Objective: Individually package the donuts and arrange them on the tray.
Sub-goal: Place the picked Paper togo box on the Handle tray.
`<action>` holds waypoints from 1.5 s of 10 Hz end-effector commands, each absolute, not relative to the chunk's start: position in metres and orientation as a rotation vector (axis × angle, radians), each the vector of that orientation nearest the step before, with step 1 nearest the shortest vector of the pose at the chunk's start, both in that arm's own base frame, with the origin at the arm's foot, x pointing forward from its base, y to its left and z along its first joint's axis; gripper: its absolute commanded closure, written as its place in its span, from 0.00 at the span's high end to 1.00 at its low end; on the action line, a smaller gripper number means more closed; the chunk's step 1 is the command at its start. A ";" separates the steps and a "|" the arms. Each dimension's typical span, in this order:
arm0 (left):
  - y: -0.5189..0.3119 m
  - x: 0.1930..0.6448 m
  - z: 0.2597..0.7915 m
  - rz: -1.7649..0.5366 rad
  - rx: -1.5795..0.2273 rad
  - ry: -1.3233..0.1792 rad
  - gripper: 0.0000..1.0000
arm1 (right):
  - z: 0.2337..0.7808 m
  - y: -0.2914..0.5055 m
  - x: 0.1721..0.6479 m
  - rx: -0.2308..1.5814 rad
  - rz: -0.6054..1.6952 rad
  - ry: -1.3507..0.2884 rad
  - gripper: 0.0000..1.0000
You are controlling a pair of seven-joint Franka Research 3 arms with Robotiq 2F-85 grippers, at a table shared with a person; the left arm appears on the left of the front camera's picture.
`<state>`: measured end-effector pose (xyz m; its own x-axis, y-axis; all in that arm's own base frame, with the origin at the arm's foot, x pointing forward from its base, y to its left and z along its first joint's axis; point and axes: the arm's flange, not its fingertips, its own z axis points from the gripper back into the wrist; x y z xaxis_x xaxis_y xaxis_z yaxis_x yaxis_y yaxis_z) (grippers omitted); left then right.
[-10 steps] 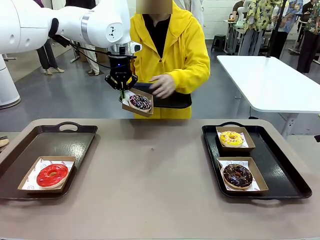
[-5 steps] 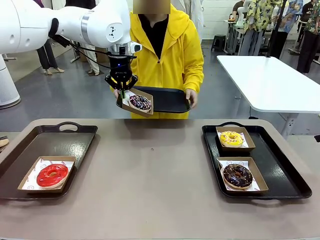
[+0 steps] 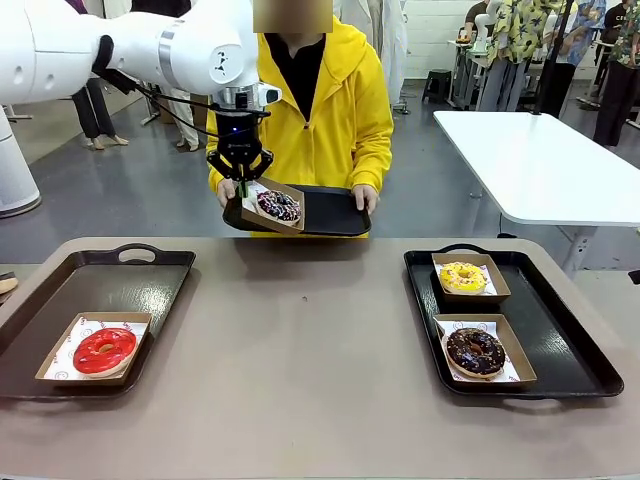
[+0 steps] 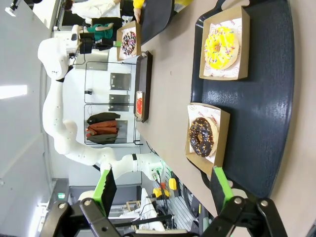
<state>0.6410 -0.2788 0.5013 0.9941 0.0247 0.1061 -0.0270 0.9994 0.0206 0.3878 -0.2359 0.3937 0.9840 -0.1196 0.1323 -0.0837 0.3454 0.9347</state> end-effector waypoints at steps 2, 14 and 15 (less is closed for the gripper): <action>-0.204 0.562 0.535 -0.008 -0.026 -0.119 0.01 | 0.394 -0.235 0.385 1.220 -0.027 -0.188 1.00; -0.038 0.517 0.466 0.069 0.056 -0.071 0.01 | 0.394 -0.235 0.385 1.220 -0.027 -0.188 1.00; -0.038 0.517 0.466 0.069 0.056 -0.071 0.01 | 0.394 -0.235 0.385 1.220 -0.027 -0.188 1.00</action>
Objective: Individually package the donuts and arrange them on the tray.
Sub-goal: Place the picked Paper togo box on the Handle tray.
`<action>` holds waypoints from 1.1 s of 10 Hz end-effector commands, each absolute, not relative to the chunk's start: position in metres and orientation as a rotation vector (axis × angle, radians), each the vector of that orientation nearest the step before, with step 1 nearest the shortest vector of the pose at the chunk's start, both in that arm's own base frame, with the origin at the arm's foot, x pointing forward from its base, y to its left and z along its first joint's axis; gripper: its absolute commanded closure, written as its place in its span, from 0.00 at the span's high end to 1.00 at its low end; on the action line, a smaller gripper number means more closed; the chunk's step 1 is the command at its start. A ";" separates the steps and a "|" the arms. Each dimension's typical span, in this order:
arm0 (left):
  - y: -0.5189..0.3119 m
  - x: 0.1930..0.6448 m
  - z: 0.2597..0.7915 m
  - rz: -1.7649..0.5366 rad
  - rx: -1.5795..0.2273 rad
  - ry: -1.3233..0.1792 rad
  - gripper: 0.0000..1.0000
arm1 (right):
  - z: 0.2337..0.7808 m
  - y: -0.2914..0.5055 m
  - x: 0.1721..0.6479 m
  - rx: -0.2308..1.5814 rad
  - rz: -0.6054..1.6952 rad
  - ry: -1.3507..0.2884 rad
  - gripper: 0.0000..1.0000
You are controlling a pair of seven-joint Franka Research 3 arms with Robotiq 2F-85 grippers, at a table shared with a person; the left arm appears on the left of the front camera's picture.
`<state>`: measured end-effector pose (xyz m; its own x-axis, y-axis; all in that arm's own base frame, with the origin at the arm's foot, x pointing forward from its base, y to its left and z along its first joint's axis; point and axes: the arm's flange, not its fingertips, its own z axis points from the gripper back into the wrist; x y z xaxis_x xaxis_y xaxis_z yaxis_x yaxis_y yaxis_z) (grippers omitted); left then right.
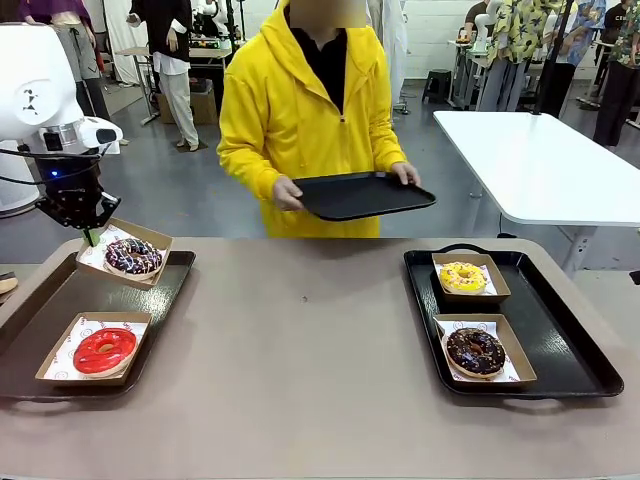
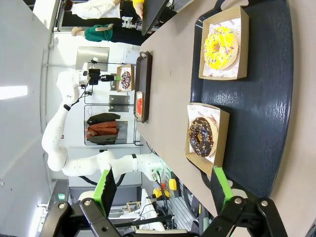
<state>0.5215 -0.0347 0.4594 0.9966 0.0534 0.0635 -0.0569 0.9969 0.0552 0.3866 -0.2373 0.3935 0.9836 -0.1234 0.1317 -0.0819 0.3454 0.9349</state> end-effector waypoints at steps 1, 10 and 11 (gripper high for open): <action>-0.038 0.517 0.466 0.069 0.056 -0.071 0.01 | 0.394 -0.235 0.385 1.220 -0.027 -0.188 1.00; -0.011 0.545 0.428 0.014 0.020 -0.009 0.01 | 0.394 -0.235 0.385 1.220 -0.027 -0.188 1.00; -0.004 0.547 0.421 0.010 0.014 -0.002 0.01 | 0.394 -0.235 0.385 1.220 -0.027 -0.188 1.00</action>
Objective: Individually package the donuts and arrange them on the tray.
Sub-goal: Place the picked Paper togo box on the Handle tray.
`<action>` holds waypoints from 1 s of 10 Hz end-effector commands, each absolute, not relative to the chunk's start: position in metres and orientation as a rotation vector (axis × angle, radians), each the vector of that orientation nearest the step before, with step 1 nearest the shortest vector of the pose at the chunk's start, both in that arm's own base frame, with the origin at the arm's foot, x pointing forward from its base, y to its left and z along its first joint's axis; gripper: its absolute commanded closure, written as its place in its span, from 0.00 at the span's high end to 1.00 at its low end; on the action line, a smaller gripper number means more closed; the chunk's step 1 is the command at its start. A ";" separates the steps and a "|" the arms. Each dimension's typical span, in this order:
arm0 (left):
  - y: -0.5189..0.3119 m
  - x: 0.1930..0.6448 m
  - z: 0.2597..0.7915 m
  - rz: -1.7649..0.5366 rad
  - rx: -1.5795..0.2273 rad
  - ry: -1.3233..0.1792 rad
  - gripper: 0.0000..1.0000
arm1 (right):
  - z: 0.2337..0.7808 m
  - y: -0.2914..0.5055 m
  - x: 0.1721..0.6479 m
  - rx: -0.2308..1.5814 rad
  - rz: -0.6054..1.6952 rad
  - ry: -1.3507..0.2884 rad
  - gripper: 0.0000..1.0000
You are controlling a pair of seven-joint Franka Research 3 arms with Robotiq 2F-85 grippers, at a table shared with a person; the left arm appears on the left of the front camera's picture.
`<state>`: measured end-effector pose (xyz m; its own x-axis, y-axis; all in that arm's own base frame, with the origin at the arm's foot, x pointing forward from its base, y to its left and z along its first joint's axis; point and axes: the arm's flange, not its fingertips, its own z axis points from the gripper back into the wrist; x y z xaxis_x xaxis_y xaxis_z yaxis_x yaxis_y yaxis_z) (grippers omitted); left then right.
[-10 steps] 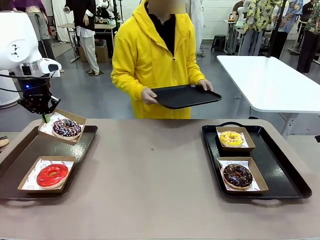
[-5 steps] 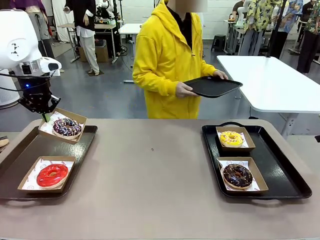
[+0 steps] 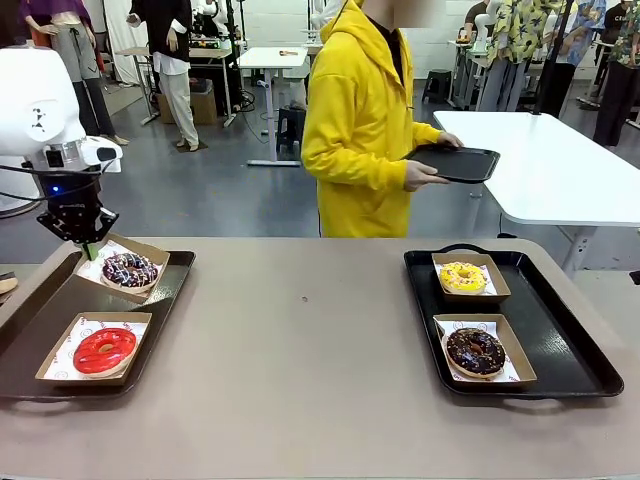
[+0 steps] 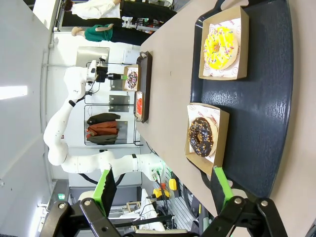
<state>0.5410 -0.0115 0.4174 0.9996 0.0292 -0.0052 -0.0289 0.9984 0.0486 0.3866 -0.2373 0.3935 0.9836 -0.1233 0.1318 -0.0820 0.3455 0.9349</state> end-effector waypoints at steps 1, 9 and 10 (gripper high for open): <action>0.005 0.549 0.414 0.013 0.009 0.000 0.01 | 0.394 -0.235 0.385 1.220 -0.027 -0.188 1.00; 0.021 0.565 0.380 0.022 0.009 -0.007 0.01 | 0.394 -0.235 0.385 1.220 -0.027 -0.188 1.00; 0.021 0.567 0.377 0.029 0.016 -0.003 0.01 | 0.394 -0.235 0.385 1.220 -0.027 -0.188 1.00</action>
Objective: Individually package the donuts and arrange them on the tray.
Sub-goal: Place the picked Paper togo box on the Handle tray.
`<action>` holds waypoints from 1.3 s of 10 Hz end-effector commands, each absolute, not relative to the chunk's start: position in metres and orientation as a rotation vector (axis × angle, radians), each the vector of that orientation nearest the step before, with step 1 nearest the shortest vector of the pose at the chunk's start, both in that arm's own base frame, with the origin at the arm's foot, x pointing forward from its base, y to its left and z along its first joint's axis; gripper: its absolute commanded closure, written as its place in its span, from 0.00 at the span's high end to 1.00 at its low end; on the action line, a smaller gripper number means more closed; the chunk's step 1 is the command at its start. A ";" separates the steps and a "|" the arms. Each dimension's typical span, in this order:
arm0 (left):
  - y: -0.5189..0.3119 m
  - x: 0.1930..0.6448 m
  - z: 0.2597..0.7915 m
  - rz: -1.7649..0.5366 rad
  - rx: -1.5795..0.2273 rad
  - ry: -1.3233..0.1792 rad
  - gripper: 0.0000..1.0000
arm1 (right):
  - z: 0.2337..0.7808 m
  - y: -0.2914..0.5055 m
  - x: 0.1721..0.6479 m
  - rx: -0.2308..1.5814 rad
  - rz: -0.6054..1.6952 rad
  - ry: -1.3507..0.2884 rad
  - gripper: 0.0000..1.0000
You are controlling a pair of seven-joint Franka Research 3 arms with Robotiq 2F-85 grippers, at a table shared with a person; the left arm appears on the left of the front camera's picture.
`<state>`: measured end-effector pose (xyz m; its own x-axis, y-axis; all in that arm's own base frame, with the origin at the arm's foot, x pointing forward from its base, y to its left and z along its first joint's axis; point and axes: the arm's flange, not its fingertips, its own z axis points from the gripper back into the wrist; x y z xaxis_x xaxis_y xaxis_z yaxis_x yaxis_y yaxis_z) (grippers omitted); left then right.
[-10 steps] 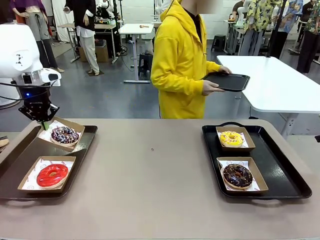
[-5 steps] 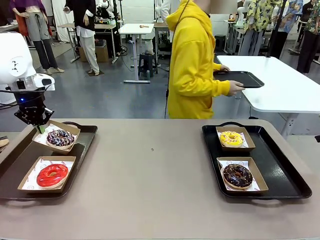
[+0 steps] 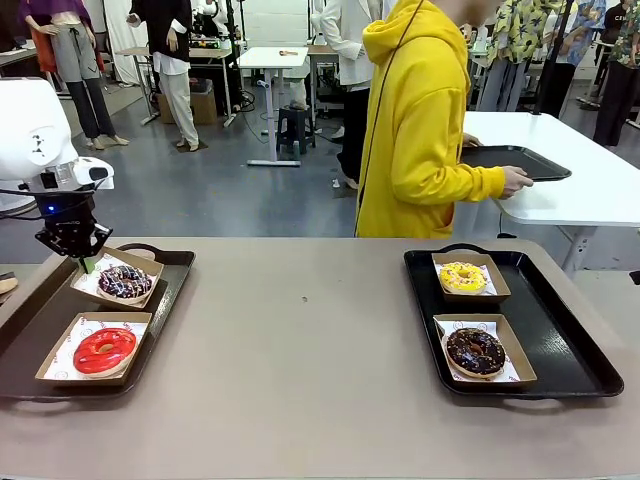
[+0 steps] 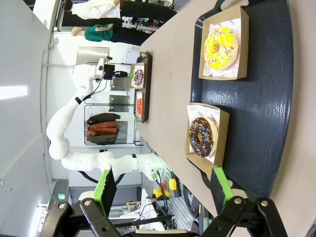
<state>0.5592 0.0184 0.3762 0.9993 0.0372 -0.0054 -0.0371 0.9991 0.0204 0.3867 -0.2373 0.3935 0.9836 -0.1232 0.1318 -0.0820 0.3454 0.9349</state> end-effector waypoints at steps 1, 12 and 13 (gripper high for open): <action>0.020 0.569 0.376 0.030 0.021 0.002 0.01 | 0.394 -0.235 0.385 1.220 -0.027 -0.188 1.00; 0.024 0.569 0.382 0.034 0.002 0.004 1.00 | 0.394 -0.235 0.385 1.220 -0.027 -0.188 1.00; 0.025 0.568 0.385 0.028 -0.015 0.004 1.00 | 0.394 -0.235 0.385 1.220 -0.027 -0.188 1.00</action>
